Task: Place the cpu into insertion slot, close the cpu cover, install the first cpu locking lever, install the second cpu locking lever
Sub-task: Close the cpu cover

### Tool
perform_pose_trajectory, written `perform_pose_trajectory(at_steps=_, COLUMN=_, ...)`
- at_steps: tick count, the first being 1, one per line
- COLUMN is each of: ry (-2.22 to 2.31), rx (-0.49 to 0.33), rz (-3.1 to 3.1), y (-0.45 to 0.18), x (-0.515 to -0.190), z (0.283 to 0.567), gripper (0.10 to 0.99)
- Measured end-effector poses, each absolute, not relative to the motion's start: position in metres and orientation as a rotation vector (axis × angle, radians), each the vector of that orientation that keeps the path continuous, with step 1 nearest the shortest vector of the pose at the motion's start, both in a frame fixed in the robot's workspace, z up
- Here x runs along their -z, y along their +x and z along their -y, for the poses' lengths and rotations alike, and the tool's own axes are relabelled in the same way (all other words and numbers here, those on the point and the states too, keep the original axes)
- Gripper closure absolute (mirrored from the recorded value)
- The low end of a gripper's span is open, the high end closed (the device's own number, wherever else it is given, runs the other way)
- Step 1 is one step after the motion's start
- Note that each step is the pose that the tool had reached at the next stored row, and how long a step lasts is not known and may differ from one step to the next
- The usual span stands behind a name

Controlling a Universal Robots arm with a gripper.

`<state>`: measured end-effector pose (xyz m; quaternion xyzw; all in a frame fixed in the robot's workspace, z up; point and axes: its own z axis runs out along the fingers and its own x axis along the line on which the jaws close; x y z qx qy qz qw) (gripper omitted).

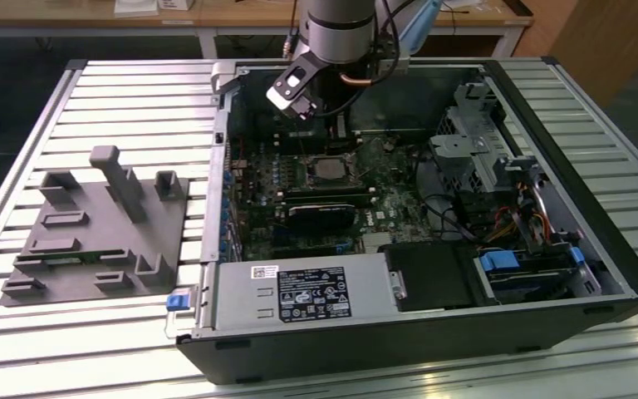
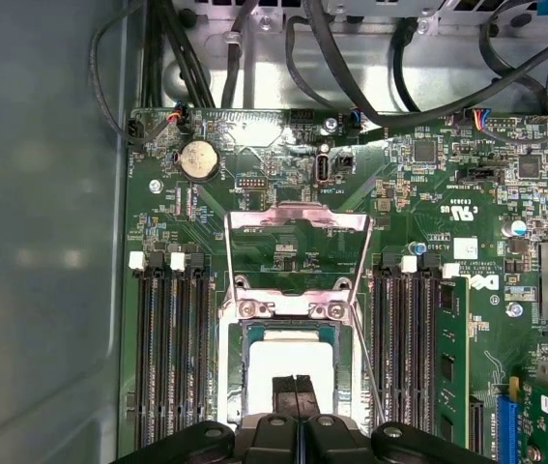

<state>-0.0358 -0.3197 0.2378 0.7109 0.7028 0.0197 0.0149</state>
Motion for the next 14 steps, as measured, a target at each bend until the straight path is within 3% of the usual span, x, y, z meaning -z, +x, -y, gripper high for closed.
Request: perform_pose_trajectory(at_steps=14, ry=2.212, rx=-0.061, rz=-2.187, y=-0.0325, x=-0.2381, z=0.3197, gripper=0.98)
